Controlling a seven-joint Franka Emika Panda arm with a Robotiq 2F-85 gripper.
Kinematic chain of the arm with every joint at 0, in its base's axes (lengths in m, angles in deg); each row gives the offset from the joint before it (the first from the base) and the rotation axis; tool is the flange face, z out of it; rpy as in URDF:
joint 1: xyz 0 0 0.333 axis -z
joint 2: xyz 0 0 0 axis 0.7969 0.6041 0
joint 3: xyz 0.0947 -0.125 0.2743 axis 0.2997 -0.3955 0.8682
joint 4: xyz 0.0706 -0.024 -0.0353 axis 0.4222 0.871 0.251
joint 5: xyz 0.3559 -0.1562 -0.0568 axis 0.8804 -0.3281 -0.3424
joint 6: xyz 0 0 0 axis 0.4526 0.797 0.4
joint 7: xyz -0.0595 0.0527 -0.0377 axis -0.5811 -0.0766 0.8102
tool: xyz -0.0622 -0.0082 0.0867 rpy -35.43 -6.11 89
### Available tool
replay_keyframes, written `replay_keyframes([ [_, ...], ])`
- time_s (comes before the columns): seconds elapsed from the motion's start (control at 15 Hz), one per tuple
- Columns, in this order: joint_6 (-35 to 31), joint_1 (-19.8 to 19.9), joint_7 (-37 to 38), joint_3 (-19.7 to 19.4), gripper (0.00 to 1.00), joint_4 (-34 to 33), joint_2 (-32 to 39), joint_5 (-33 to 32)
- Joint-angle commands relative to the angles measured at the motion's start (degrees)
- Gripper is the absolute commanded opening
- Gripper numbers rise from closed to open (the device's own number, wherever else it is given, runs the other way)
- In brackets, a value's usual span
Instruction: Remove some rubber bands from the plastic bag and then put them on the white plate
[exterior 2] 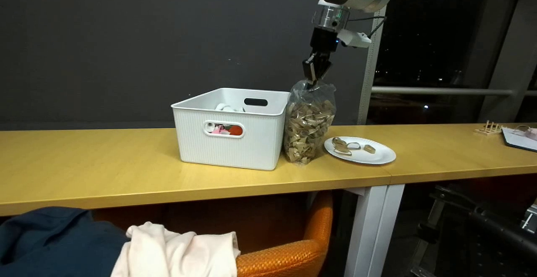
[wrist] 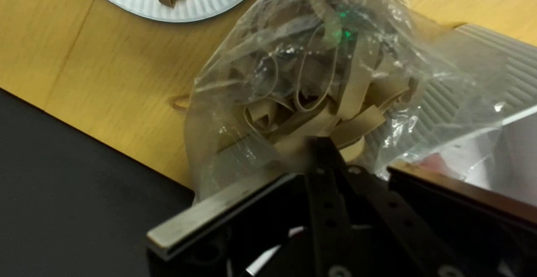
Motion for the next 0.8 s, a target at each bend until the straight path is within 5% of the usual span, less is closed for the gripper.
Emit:
replay_keyframes([
  [0.0,3.39,0.78,0.60,0.38,0.27,-4.95,3.19,-0.48],
  [0.2,6.28,0.46,1.22,0.31,0.35,-7.31,5.19,-0.80],
  [0.73,11.67,0.90,1.10,0.76,0.26,-10.96,9.78,-0.12],
])
